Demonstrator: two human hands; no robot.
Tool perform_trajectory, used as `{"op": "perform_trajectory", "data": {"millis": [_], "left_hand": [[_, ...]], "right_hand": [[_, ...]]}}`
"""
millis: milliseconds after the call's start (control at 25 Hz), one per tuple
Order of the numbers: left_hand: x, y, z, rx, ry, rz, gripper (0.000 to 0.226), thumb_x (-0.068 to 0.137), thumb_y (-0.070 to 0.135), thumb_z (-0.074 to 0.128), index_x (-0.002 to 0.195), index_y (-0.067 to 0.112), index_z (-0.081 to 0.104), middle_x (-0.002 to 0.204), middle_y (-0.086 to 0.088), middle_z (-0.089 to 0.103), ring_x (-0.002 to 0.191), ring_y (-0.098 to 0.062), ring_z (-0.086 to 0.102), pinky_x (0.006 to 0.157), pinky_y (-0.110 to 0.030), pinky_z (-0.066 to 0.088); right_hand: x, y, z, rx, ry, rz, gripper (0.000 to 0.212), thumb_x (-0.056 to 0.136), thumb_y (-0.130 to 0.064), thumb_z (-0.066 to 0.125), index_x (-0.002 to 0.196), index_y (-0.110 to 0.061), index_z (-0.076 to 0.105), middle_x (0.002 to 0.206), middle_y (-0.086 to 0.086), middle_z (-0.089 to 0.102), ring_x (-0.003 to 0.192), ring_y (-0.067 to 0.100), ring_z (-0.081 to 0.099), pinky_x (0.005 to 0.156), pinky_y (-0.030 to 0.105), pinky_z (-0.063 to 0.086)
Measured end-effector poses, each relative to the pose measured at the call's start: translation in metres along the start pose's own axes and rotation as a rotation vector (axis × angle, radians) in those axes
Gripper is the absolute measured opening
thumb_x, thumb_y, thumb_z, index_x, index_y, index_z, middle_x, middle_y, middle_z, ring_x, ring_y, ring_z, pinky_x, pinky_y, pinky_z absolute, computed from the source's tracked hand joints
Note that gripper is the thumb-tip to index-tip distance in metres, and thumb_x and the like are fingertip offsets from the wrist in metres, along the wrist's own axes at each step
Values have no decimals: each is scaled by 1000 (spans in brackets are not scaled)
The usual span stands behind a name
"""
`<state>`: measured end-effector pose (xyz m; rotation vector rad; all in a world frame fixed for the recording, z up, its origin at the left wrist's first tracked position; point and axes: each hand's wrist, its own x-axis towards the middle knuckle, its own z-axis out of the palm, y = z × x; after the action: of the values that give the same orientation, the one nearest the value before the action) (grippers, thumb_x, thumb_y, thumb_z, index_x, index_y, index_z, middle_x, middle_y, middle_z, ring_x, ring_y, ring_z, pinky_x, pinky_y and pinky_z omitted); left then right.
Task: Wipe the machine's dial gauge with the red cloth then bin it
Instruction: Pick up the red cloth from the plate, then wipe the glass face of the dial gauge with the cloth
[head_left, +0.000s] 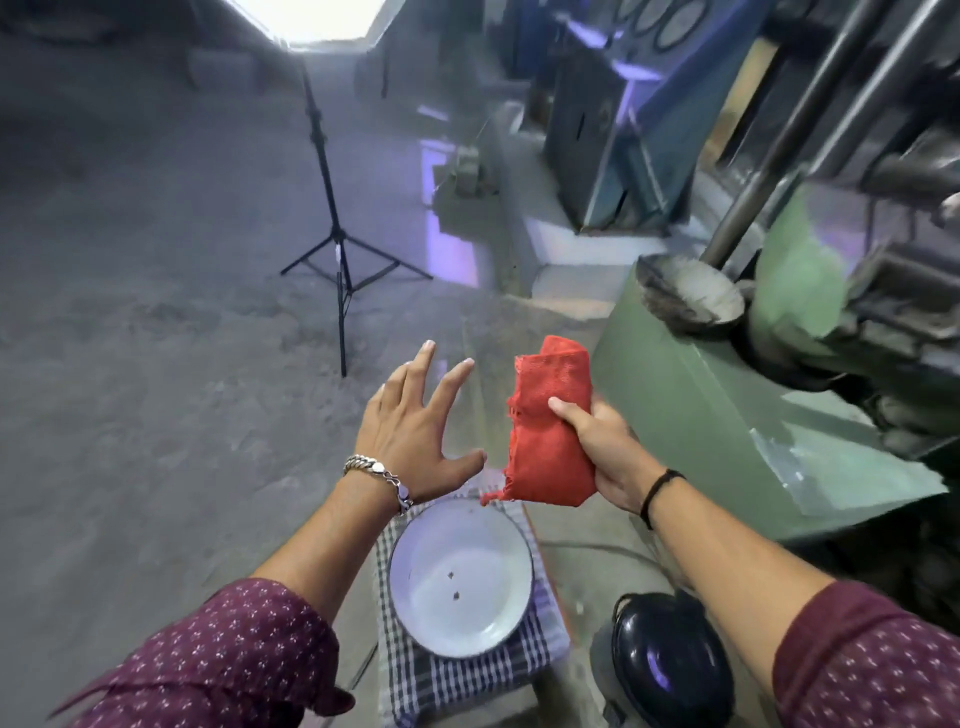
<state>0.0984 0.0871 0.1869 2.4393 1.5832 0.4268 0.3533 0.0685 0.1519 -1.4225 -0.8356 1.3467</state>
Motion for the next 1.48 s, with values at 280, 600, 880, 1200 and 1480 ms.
{"op": "perform_trajectory", "data": {"millis": [280,600,880,1200,1480], "left_hand": [[49,130,-97,-10,141,227,111,74,73,57,173,46,14,184,-3,5,165,-34,16,129,-53,29],[65,305,-155,-56,229,513,122,69,88,66,171,52,10,183,1,1,165,-32,13,129,-57,29],[30,474,-176,-58,259,740,128,64,97,63,170,54,6,183,-1,-1,166,-35,12,131,-58,26],[-64,682,-163,-107,249,967,130,62,101,60,171,53,8,184,2,-1,166,-34,10,131,-61,25],[-148,833,-134,-164,254,1146,127,61,96,59,172,49,17,183,-2,7,164,-36,18,128,-62,31]], "right_hand": [[-78,-142,-89,-6,156,-238,26,111,-8,61,132,-24,66,118,11,85,101,27,83,85,46,69],[-197,-244,-215,4,369,-415,27,112,-13,64,136,-25,66,119,7,85,104,27,83,87,45,68],[-338,-280,-339,-26,576,-537,27,109,-22,69,132,-36,67,115,1,86,104,24,84,91,47,66],[-524,-263,-490,-26,791,-622,31,110,-23,69,140,-27,63,131,11,80,119,33,79,109,61,59],[-676,-212,-588,15,984,-641,36,111,-11,65,146,-17,58,137,25,75,117,41,77,103,61,62]]}}
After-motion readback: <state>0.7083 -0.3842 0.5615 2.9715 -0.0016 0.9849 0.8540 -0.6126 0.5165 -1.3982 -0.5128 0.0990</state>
